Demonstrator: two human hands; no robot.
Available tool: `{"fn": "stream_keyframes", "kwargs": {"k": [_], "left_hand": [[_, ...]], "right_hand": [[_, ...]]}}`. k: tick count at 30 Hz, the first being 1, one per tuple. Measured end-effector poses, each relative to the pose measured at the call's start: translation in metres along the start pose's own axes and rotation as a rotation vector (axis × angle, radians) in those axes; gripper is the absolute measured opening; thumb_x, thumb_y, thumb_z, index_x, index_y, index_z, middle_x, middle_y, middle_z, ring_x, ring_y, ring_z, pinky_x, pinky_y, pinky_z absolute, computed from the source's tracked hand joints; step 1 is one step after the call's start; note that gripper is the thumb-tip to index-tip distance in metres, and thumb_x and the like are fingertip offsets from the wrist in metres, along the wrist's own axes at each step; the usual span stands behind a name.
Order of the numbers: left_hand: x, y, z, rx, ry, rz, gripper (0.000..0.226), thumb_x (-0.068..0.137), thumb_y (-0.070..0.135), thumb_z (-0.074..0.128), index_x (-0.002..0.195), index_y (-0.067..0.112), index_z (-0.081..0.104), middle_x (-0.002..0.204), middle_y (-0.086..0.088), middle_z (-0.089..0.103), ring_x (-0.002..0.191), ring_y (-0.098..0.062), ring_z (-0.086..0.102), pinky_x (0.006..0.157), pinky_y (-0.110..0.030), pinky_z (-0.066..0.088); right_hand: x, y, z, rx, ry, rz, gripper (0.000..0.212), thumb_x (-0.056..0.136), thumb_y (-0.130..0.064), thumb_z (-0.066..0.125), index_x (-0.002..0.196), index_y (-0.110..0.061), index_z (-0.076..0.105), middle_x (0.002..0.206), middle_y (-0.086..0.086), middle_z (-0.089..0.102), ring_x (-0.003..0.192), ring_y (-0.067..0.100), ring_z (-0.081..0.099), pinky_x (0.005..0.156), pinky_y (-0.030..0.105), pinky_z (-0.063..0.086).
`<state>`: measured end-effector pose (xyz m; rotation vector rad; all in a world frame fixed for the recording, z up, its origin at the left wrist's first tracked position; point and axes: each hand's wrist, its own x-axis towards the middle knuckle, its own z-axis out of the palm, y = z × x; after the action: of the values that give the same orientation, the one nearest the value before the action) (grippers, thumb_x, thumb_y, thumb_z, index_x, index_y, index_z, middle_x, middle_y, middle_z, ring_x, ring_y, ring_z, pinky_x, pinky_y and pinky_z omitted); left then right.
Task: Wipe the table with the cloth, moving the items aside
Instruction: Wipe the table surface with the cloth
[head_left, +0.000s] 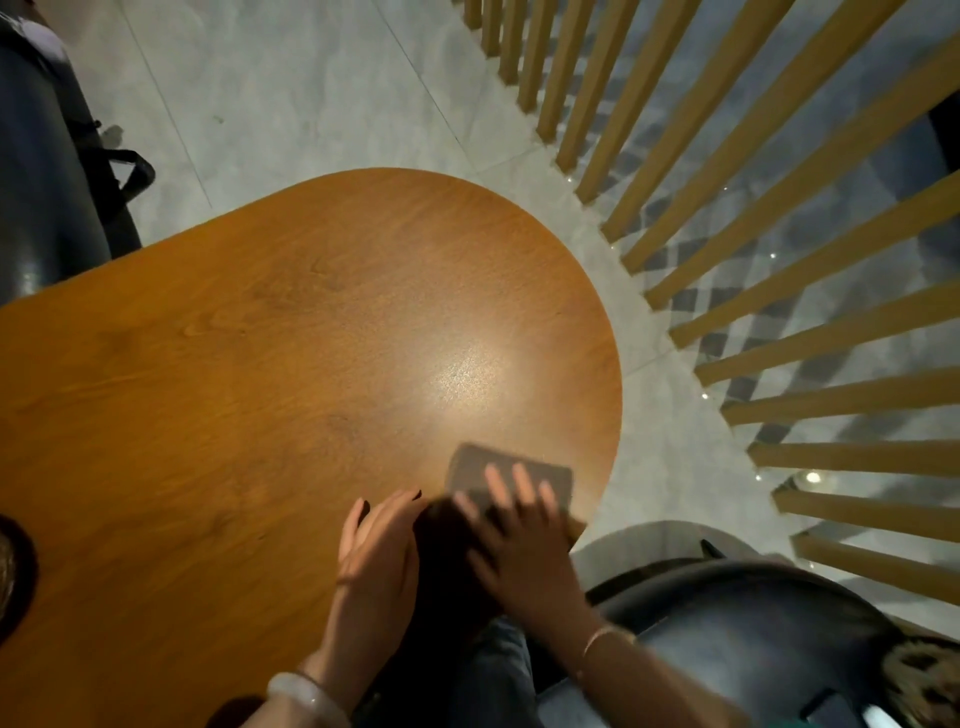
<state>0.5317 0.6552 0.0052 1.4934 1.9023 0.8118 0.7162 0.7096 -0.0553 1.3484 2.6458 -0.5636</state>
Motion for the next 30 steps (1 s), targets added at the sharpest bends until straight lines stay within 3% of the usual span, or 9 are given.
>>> {"fn": "stream_keyframes", "kwargs": {"k": [6, 12, 15, 20, 22, 24, 26, 28, 30], "left_hand": [[-0.018, -0.02, -0.019, 0.102, -0.047, -0.063, 0.042, 0.094, 0.014, 0.031, 0.125, 0.017, 0.059, 0.137, 0.002, 0.053, 0.135, -0.012, 0.041, 0.117, -0.048, 0.021], [-0.028, -0.044, -0.053, 0.29, -0.152, -0.142, 0.048, 0.087, 0.021, 0.028, 0.124, 0.021, 0.06, 0.134, -0.001, 0.057, 0.128, -0.018, 0.049, 0.114, -0.04, 0.019], [-0.031, -0.051, -0.076, 0.282, -0.092, -0.215, 0.041, 0.085, 0.023, 0.035, 0.117, 0.028, 0.059, 0.125, 0.002, 0.064, 0.118, -0.012, 0.051, 0.108, -0.027, 0.017], [-0.047, -0.058, -0.114, 0.261, -0.014, -0.135, 0.04, 0.072, 0.022, 0.04, 0.105, 0.03, 0.062, 0.118, 0.006, 0.065, 0.114, -0.009, 0.048, 0.107, -0.013, 0.014], [-0.053, -0.063, -0.125, 0.267, -0.037, -0.109, 0.037, 0.07, 0.027, 0.043, 0.097, 0.032, 0.067, 0.115, 0.009, 0.066, 0.112, -0.007, 0.048, 0.106, -0.011, 0.015], [-0.053, -0.07, -0.132, 0.252, -0.082, -0.152, 0.036, 0.066, 0.029, 0.044, 0.094, 0.04, 0.064, 0.111, 0.012, 0.068, 0.106, -0.004, 0.049, 0.104, -0.007, 0.014], [-0.05, -0.076, -0.139, 0.189, -0.109, -0.228, 0.04, 0.065, 0.026, 0.044, 0.096, 0.049, 0.055, 0.109, 0.027, 0.063, 0.099, 0.002, 0.05, 0.1, -0.001, 0.017], [-0.04, -0.064, -0.162, 0.067, -0.101, -0.301, 0.064, 0.074, 0.01, 0.047, 0.095, 0.071, 0.046, 0.114, 0.039, 0.052, 0.101, 0.003, 0.052, 0.093, 0.004, 0.026], [-0.032, -0.051, -0.181, -0.005, -0.102, -0.359, 0.087, 0.083, 0.0, 0.047, 0.085, 0.086, 0.031, 0.116, 0.032, 0.045, 0.103, 0.001, 0.052, 0.085, 0.005, 0.029]], "right_hand": [[-0.032, -0.118, 0.048, -0.262, -0.399, -0.525, 0.057, 0.082, -0.065, 0.051, 0.132, -0.038, 0.058, 0.143, -0.007, 0.053, 0.141, 0.025, 0.033, 0.121, 0.051, -0.001], [-0.011, -0.08, 0.035, -0.399, -0.25, -0.864, 0.069, 0.087, -0.046, 0.06, 0.149, -0.043, 0.028, 0.159, -0.002, 0.025, 0.146, 0.026, 0.029, 0.118, 0.047, 0.025], [-0.006, -0.036, 0.008, -0.322, -0.165, -0.767, 0.062, 0.101, -0.026, 0.044, 0.152, -0.042, 0.015, 0.163, -0.018, 0.007, 0.148, 0.014, 0.022, 0.121, 0.042, 0.018], [-0.021, -0.008, -0.046, -0.216, -0.529, -0.424, 0.05, 0.106, -0.046, 0.019, 0.155, -0.04, 0.014, 0.16, -0.013, 0.026, 0.145, 0.012, 0.03, 0.115, 0.035, 0.024], [-0.013, -0.01, -0.064, 0.026, -0.614, -0.269, 0.048, 0.106, -0.042, 0.015, 0.153, -0.048, 0.003, 0.161, -0.017, 0.022, 0.146, 0.007, 0.025, 0.117, 0.039, 0.018], [-0.001, -0.027, -0.073, 0.332, -0.413, -0.088, 0.047, 0.105, -0.04, 0.025, 0.15, -0.052, 0.016, 0.163, -0.01, 0.018, 0.148, 0.011, 0.02, 0.12, 0.038, 0.011], [0.005, -0.058, -0.1, 0.545, -0.416, 0.024, 0.034, 0.096, -0.051, 0.047, 0.121, -0.075, 0.042, 0.156, -0.006, 0.035, 0.142, 0.013, 0.033, 0.119, 0.031, 0.022], [0.035, -0.09, -0.128, 0.456, -0.387, 0.116, 0.021, 0.076, -0.076, 0.054, 0.097, -0.073, 0.053, 0.125, -0.024, 0.059, 0.122, -0.004, 0.05, 0.107, 0.016, 0.034], [0.048, -0.115, -0.145, 0.553, -0.211, 0.154, 0.03, 0.076, -0.078, 0.053, 0.102, -0.064, 0.055, 0.103, -0.025, 0.068, 0.106, -0.008, 0.06, 0.094, 0.015, 0.042]]}}
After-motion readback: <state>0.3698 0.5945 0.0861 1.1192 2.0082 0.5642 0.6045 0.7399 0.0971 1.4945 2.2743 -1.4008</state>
